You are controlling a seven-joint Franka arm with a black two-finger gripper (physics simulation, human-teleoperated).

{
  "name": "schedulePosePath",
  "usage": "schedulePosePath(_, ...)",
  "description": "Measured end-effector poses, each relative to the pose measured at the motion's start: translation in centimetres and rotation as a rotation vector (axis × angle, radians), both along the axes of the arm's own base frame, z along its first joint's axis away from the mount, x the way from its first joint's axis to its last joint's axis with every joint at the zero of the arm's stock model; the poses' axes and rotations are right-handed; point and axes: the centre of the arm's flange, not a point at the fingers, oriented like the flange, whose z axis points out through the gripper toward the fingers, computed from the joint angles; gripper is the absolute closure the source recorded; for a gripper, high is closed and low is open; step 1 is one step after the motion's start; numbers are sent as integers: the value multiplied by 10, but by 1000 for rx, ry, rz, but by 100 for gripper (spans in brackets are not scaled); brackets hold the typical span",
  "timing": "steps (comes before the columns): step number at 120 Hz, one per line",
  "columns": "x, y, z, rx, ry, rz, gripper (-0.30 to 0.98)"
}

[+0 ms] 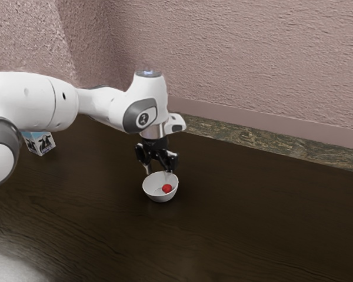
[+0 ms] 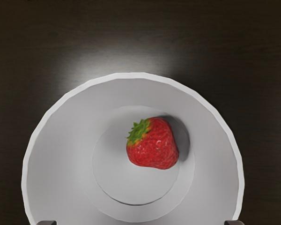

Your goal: Take strawberry from the bowl

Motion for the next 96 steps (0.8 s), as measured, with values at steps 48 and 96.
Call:
schedulePosePath(48, -11, 2, -39, -16, -86, 2, 33)
schedulePosePath(96, -3, 1, -61, -23, -162, 0, 35)
